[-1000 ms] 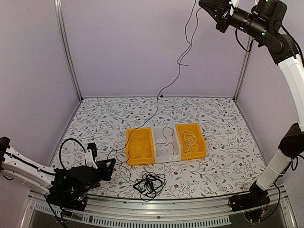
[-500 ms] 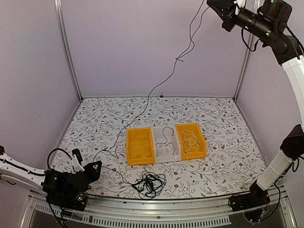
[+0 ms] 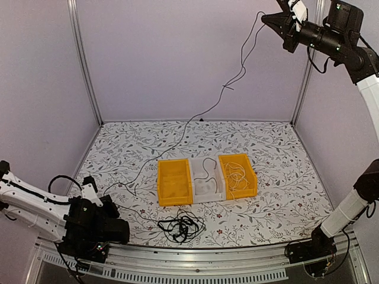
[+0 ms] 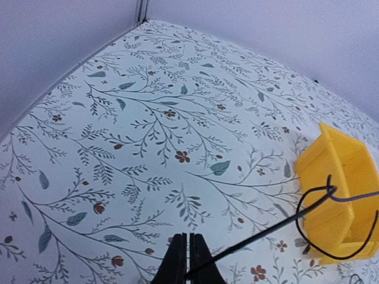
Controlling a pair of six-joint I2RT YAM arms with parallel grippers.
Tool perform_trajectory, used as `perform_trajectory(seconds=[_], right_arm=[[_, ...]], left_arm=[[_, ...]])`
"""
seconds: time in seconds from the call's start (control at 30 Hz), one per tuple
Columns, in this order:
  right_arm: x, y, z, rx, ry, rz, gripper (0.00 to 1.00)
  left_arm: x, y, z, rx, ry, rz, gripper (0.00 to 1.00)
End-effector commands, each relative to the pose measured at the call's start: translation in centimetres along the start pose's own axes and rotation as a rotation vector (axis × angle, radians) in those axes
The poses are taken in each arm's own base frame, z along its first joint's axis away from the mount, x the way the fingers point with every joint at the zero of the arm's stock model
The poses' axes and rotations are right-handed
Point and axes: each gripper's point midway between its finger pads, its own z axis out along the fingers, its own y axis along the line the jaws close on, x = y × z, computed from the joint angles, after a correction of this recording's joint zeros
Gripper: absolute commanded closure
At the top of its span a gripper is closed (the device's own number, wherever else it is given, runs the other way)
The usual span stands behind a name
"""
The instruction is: Untangle the cables
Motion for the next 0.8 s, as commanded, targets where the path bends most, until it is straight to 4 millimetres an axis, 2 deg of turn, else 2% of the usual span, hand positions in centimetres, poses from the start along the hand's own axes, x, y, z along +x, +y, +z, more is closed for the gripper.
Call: perform_trajectory(seconds=[0.0, 0.07, 0.2, 0.37, 0.4, 0.47, 0.5, 0.57, 0.67, 0.77], right_arm=[[-2.6, -4.1, -3.2, 0.178, -0.009, -0.076, 1.00], [-1.9, -6.0, -4.1, 0.242, 0.018, -0.094, 1.00], [-0.4, -9.8, -5.9, 0.359, 0.051, -0.095, 1.00], [-0.2, -13.2, -7.4, 0.482, 0.044, -0.091, 1.00], [-0.2, -13.1, -7.3, 0.477, 0.039, -0.086, 1.00], [-0.1, -12.3, -6.8, 0.427, 0.028, -0.081, 1.00], [0.0, -11.9, -6.6, 0.405, 0.025, -0.075, 1.00], [0.2, -11.3, -6.1, 0.369, 0.017, -0.053, 1.00], [0.9, -10.7, -5.4, 0.336, 0.016, -0.025, 1.00], [1.7, -10.1, -4.8, 0.306, 0.020, -0.005, 1.00]], left_arm=[[-2.3, 4.0, -0.6, -0.134, -0.089, -0.190, 1.00], [-2.5, 3.0, -0.7, -0.121, -0.093, -0.161, 1.00], [-2.7, 2.5, -0.7, -0.113, -0.096, -0.120, 1.00], [-1.9, 2.2, -0.6, -0.085, -0.051, -0.076, 1.00], [-1.8, 1.7, -0.5, -0.060, -0.045, -0.063, 1.00], [-1.4, -1.7, -0.6, 0.046, -0.027, -0.015, 1.00], [-1.3, -3.6, -0.8, 0.101, -0.026, 0.114, 1.00], [-1.3, -6.5, -1.3, 0.197, -0.023, 0.169, 1.00], [-0.8, -8.8, -1.8, 0.294, -0.010, 0.204, 1.00], [0.7, -9.3, -1.6, 0.326, 0.036, 0.226, 1.00]])
